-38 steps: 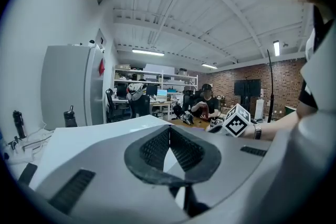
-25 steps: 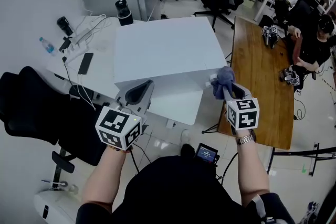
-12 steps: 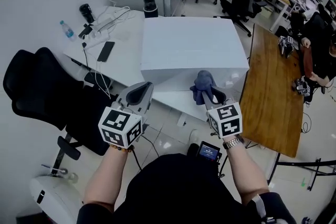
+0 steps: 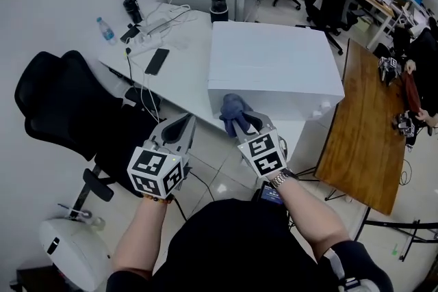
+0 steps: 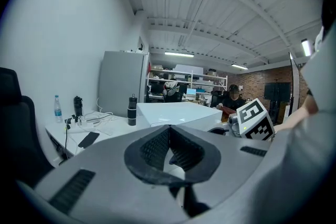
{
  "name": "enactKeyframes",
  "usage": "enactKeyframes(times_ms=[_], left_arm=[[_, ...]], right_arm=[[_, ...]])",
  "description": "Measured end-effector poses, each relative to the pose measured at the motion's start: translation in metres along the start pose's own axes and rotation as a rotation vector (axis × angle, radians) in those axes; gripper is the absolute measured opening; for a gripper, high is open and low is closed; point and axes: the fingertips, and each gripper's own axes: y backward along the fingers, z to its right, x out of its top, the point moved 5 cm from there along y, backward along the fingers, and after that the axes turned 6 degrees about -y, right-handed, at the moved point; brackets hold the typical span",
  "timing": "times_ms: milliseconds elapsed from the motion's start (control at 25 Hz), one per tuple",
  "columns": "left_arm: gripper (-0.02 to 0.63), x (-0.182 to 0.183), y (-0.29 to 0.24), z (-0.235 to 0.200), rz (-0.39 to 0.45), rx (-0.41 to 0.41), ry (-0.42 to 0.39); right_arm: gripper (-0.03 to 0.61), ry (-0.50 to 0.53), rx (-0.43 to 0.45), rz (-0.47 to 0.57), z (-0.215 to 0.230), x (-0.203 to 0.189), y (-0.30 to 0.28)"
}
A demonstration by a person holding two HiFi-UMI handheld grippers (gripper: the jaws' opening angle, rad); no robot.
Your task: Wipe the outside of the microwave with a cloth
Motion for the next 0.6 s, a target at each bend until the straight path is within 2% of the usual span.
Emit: enactKeyframes(times_ms=[280, 600], left_arm=[[0.006, -0.007, 0.02, -0.02, -0.013, 0.054, 0.01], [0.006, -0.011, 0.027, -0.028, -0.032, 0.076, 0.0]], right_arm=[[0.083, 0.05, 0.033, -0.024, -0.023, 0.003, -0.049], [0.083, 0.041, 0.001, -0.045, -0.016, -0.001, -0.077]])
